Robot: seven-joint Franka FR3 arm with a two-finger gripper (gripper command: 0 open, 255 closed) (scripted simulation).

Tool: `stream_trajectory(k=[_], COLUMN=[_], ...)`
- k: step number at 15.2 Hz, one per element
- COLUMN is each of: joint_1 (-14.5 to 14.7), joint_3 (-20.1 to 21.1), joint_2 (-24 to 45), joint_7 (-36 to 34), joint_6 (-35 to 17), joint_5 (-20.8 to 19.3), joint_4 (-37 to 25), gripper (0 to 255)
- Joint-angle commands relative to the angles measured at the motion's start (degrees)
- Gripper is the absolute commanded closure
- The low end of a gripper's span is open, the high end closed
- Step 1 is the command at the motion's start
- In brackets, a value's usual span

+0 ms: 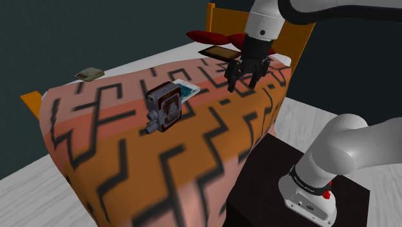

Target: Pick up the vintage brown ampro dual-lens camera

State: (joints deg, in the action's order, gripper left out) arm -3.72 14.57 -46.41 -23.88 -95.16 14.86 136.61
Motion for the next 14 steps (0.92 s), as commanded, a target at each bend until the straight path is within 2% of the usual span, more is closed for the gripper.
stream_trajectory(k=[1, 5, 8, 11, 14], joint_1=[-0.8, -3.5, -6.7, -11.2, -17.3], joint_3=[4.3, 13.1, 20.1, 27.7, 36.4], joint_2=[1.1, 5.3, 9.7, 15.2, 21.9], joint_7=[-6.2, -18.2, -27.5, -37.4, -48.3], joint_6=[-3.1, -8.8, -12.7, -16.0, -18.6], joint_5=[1.3, 2.5, 1.9, -0.5, -5.2], joint_4=[0.3, -1.4, -4.0, -7.7, -12.4], gripper=[0, 0, 0, 0, 0])
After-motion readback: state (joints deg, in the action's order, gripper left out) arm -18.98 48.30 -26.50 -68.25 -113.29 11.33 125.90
